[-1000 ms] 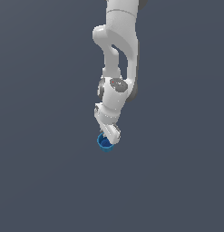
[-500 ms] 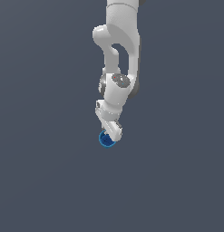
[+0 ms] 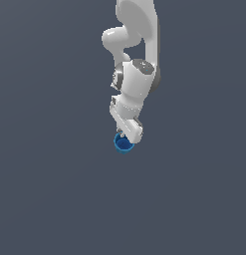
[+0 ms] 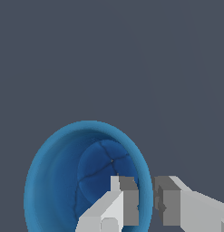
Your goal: Pick up the object and move it to a goal position.
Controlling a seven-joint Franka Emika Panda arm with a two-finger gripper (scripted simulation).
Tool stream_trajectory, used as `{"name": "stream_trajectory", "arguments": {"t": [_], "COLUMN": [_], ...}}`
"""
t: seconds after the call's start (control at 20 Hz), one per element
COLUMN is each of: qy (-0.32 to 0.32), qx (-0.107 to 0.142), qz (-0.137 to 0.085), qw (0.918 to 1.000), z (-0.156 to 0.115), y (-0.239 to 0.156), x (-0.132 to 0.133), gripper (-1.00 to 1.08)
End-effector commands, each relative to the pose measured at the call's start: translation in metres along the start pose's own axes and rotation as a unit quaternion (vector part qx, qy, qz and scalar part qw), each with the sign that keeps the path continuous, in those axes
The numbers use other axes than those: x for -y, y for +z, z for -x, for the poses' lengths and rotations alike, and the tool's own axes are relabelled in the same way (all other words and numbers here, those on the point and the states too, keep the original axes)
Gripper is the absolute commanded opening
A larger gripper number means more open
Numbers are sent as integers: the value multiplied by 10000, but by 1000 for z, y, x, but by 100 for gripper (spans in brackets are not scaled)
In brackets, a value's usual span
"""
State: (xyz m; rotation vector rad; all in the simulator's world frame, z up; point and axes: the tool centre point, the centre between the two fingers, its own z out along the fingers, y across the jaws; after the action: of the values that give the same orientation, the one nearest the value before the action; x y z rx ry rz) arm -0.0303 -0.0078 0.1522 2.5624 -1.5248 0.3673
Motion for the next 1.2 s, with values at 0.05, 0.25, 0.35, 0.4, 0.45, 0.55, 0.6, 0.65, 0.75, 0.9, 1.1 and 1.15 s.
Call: {"name": "stream_trajectory", "arguments": {"t": [0.05,0.25,0.35,0.4,0.45,0.55,0.6,0.65,0.75,0.9,1.1,1.15], "qy": [7,10,12,14,14,17,18,18,19,20,21,19], "qx": [-3,-8,-12,-18,-18,-25,-28,-28,-32,-35,-38,-37], "qz": [-14,-12,-11,-11,-11,-11,-11,-11,-11,-12,-13,-13], "qw": [10000,10000,10000,10000,10000,10000,10000,10000,10000,10000,10000,10000], "z": [6,13,16,18,19,23,24,26,29,34,42,44], "y": [-35,-74,-94,-105,-114,-134,-144,-154,-173,-202,-242,-252], "x": [0,-2,-2,-2,-3,-3,-3,-3,-4,-4,-5,-5], "gripper": [-100,-100,-100,-100,-100,-100,-100,-100,-100,-100,-100,-100]}}
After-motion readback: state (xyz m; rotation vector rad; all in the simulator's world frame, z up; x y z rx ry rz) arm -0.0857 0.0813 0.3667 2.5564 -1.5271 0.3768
